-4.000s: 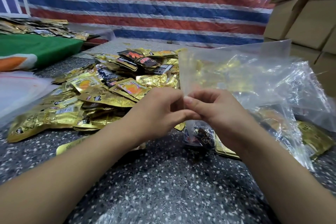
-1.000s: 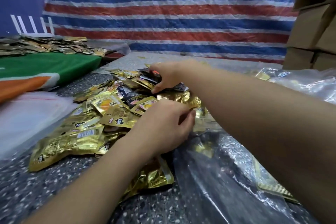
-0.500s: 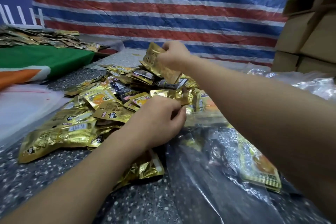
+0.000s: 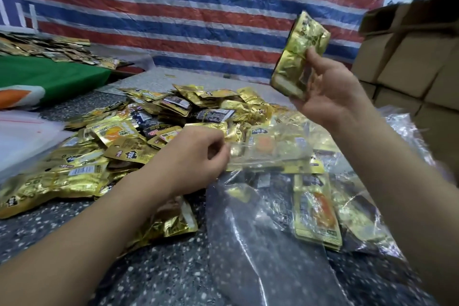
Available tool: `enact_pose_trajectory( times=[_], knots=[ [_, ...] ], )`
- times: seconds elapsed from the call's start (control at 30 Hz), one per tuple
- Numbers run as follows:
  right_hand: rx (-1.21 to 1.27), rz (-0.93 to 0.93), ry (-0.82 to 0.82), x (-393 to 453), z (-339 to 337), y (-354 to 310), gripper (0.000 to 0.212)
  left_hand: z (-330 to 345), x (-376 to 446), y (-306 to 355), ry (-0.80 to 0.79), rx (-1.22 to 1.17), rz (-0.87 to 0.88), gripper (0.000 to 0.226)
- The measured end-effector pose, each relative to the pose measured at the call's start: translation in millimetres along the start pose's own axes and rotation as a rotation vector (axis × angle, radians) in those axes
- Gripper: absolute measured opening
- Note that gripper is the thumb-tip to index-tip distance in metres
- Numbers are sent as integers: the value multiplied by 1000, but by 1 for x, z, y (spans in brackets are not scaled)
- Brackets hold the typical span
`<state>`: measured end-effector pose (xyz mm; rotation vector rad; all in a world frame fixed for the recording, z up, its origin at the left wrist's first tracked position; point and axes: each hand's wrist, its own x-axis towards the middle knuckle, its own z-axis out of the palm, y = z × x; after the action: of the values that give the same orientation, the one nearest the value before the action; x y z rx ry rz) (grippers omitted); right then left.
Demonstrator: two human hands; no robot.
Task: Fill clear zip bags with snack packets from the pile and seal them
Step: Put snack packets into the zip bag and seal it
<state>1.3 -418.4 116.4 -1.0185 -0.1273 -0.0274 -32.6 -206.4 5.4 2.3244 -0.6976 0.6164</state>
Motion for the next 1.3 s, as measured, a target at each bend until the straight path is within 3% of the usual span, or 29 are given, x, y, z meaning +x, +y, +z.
enact_pose_trajectory(
  times=[0.13,0.3,0.53,0.73,0.97,1.13,1.2,1.3],
  knots=[
    [-333,-59,-195,-3,-7,-6,13,-1,0,3,69,-17,32,25],
    [-517,-56,-511,-1,-15,1,32,-2,2,4,118,-49,-1,29],
    [-1011,-202,-574,-6,-16,1,42,-3,4,3,199,-157,-72,27],
    [-1605,-270,-672,-16,-14,-5,21,-2,4,3,238,-269,-131,30],
    [-1543,-216,-714,-14,-19,-5,23,1,6,4,269,-385,-176,35],
    [-1154,-128,-770,-9,-21,-6,31,0,8,7,282,-560,-260,58],
    [-1224,-83,-789,-9,-20,0,29,0,7,9,286,-576,-249,60],
    [-1546,-83,-795,-8,-18,6,17,-1,7,9,285,-499,-205,56]
  ],
)
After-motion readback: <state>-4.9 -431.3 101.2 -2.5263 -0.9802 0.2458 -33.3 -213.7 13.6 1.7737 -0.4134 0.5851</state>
